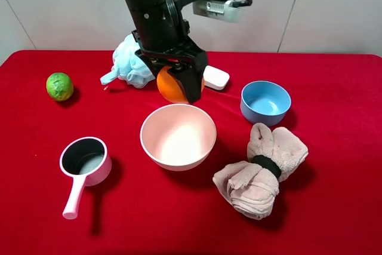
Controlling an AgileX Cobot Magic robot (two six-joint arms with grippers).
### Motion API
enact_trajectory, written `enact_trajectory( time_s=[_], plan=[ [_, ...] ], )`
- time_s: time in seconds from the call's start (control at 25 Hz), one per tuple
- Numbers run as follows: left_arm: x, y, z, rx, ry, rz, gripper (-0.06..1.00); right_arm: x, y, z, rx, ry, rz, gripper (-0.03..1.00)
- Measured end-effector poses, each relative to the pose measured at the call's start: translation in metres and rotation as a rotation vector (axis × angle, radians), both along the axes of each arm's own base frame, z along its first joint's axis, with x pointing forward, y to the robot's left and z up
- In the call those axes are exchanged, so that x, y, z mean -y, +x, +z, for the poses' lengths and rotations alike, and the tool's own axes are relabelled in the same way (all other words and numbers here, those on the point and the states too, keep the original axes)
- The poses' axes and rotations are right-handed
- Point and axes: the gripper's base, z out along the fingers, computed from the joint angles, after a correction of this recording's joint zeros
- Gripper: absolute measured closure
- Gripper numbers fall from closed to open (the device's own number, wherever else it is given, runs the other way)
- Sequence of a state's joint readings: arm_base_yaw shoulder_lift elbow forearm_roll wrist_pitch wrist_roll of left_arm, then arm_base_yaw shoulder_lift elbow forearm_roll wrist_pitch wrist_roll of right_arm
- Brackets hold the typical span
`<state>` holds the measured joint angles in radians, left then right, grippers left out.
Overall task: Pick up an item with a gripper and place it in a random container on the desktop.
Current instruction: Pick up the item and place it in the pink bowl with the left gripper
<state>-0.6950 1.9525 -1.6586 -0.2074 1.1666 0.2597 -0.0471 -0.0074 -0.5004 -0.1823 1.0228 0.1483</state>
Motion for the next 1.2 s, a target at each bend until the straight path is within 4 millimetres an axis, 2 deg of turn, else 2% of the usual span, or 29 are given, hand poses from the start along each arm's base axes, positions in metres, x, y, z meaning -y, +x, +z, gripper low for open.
enact_trajectory(
  time_s=[0.48, 0.8, 1.2],
  plan=[
    [0.006, -0.008, -0.006, -0.003, 0.007, -0.020, 0.21, 0.000, 0.000, 0.000, 0.000, 0.000, 0.000, 0.27],
    [0.000, -0.007, -0.032, 0.043, 0.043, -0.011, 0.21, 0.000, 0.000, 0.000, 0.000, 0.000, 0.000, 0.27],
    [-0.008, -0.012, -0.072, 0.092, 0.029, 0.026, 0.21, 0.000, 0.000, 0.000, 0.000, 0.000, 0.000, 0.27]
  ],
)
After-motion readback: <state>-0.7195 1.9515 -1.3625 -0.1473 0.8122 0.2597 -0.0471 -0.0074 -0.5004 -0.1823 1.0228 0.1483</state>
